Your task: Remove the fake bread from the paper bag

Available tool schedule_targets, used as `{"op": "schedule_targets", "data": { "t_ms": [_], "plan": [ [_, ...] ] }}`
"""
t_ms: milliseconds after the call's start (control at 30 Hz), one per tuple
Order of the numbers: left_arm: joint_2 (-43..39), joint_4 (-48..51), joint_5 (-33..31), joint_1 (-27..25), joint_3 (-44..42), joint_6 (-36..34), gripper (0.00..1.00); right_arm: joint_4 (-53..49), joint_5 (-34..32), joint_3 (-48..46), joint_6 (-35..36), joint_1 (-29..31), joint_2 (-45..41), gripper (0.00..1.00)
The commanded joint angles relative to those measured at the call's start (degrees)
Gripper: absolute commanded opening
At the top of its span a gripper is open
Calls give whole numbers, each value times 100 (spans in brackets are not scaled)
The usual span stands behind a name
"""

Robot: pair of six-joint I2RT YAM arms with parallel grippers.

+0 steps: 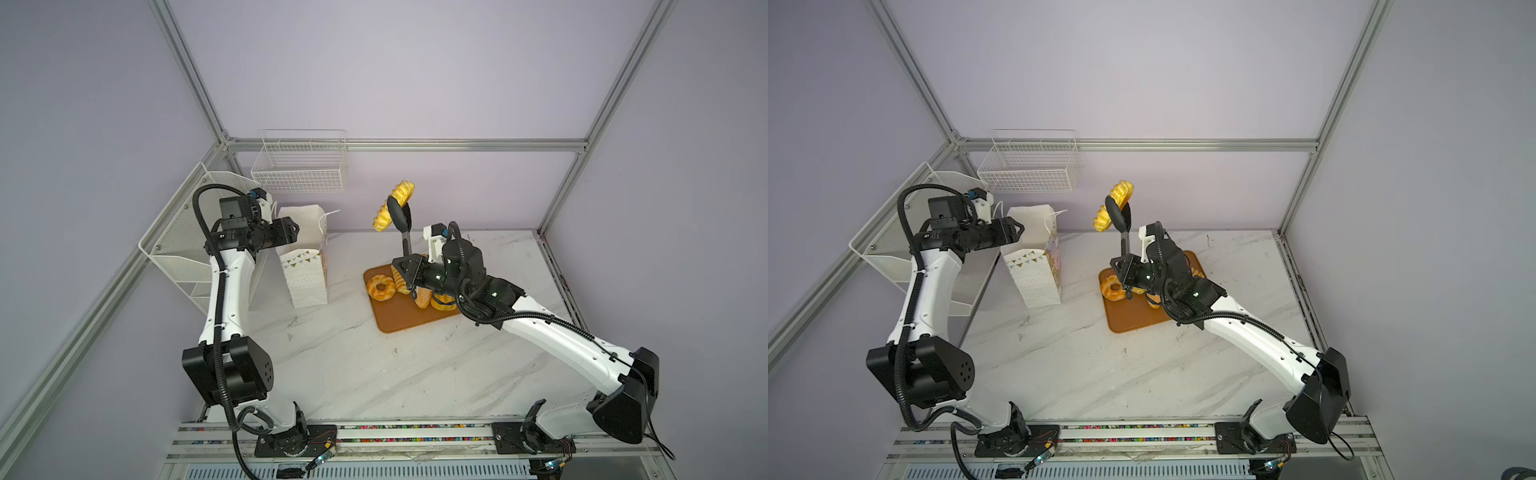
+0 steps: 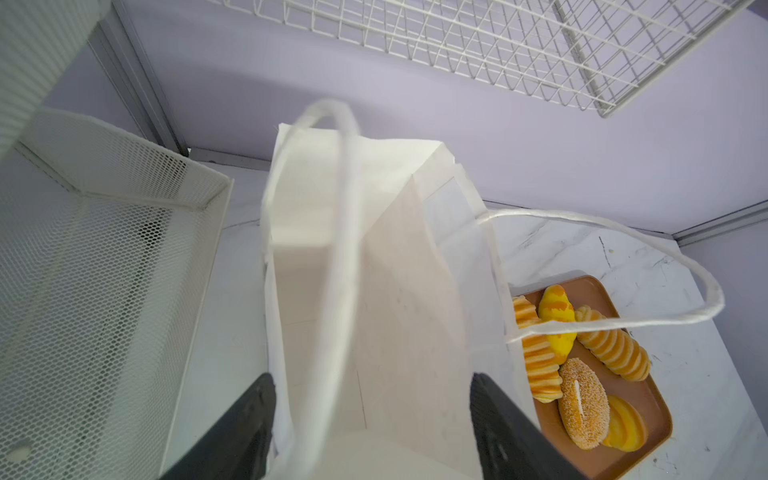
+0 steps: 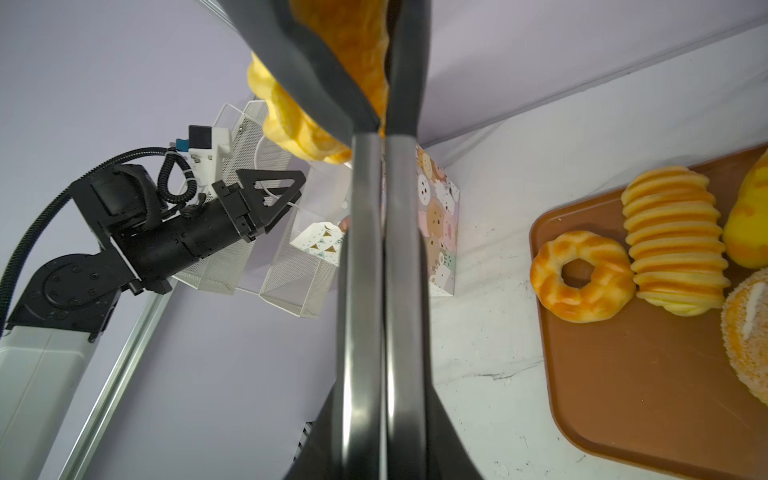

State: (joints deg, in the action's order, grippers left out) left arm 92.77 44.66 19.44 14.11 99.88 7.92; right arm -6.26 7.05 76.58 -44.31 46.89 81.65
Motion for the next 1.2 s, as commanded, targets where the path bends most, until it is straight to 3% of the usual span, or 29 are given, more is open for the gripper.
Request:
{"op": "schedule_targets", "data": {
  "t_ms": [0,300,600,967,1167],
  "plan": [
    [-387,159,21,3,393,-78,76,209,114,-25,-40,-39,-181,0],
    [-990,308,126,3,53,-114,81,58,583,-133,45,-92,-21,0],
    [-2076,347,326,-119,-489,-53,78,86,1094,-907,80,-102,-550,0],
    [-3055,526,461,-1096,-1104,-222,77,179,1385,-1531,143,-137,-1091,0],
    [-3216,463,420,-2122,-1665,-188,77,265,1619,-2329,-50,-137,-1394,0]
  ]
}}
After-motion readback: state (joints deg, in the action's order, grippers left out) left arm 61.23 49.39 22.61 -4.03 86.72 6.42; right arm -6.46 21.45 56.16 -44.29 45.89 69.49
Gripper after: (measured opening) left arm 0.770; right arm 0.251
